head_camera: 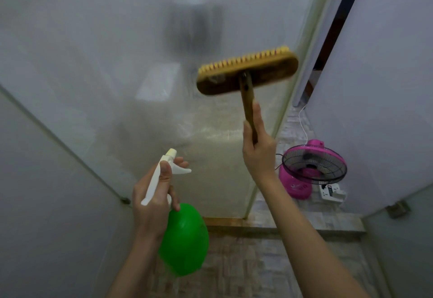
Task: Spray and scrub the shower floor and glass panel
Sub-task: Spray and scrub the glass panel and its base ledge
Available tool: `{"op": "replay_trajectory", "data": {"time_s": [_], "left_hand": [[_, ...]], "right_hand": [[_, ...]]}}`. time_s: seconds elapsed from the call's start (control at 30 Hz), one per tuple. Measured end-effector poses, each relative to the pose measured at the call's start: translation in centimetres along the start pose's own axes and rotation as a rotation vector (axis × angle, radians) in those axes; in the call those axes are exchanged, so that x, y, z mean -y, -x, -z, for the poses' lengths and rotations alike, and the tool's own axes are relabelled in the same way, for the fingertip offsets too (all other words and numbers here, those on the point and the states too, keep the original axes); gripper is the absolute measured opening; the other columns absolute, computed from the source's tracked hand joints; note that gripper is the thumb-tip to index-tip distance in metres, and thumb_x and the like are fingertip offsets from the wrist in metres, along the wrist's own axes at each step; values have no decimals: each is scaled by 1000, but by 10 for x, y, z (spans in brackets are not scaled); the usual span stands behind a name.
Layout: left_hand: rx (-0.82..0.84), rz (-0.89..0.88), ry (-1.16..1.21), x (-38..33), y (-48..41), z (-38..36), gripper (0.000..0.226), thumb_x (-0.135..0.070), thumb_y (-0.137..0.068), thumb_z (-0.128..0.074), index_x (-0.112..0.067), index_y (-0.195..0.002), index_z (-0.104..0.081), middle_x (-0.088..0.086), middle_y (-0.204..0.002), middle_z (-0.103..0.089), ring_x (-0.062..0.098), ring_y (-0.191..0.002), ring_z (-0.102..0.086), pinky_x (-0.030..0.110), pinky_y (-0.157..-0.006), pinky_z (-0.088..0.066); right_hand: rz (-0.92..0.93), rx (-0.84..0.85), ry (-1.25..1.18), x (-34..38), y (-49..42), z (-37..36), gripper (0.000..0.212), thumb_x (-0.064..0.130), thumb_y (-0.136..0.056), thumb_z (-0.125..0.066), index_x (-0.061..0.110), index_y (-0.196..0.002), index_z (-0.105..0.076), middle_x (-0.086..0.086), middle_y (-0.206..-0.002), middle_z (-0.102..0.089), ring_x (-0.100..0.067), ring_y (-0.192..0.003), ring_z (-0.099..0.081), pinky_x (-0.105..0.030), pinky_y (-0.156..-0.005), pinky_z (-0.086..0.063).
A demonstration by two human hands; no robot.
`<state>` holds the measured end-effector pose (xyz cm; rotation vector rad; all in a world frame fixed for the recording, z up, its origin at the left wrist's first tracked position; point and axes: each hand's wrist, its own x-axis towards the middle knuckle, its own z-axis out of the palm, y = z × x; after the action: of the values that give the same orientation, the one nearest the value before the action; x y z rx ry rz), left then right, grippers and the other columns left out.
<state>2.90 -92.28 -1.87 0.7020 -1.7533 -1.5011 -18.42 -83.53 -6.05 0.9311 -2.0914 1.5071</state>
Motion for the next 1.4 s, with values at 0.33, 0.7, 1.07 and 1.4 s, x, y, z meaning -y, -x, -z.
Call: {"op": "replay_trajectory", "data": {"time_s": [0.33, 0.7, 1.07, 1.4], "left_hand": [[-186, -40, -4, -42, -1, 23, 35, -48, -98, -41, -33, -99, -73, -9, -99, -78, 15, -40, -44, 21, -42, -39], [-365, -79, -97, -55, -12, 118, 35, -53, -98, -41, -52, -89, -74, -13, -87, -76, 13, -39, -45, 22, -43, -38], [-460, -111, -85, -55, -18, 190, 32, -67, -89, -41, -60, -90, -73, -17, -60, -65, 16, -39, -45, 25, -47, -38], [-419, -104, -44, -57, -18, 204, 33, -56, -94, -41, -58, -87, -73, -14, -84, -76, 10, -39, -45, 20, -41, -38]], "right_hand": [[-100, 172, -2, -1, 44, 11, 51, 45, -100, -36, 50, -147, -17, 13, -56, -40, -6, -40, -37, -29, -37, -39], [69, 283, 51, 88, 6, -68, 57, 29, -100, -47, 43, -149, -20, 7, -55, -45, -10, -41, -41, -31, -39, -35], [272, 480, 118, 222, -51, -219, 53, 32, -101, -41, 48, -147, -19, -6, -69, -59, -23, -56, -56, -36, -49, -47], [29, 412, -32, 192, 0, -185, 54, 28, -101, -46, 48, -144, -22, 10, -53, -41, -6, -41, -41, -14, -41, -30]]}}
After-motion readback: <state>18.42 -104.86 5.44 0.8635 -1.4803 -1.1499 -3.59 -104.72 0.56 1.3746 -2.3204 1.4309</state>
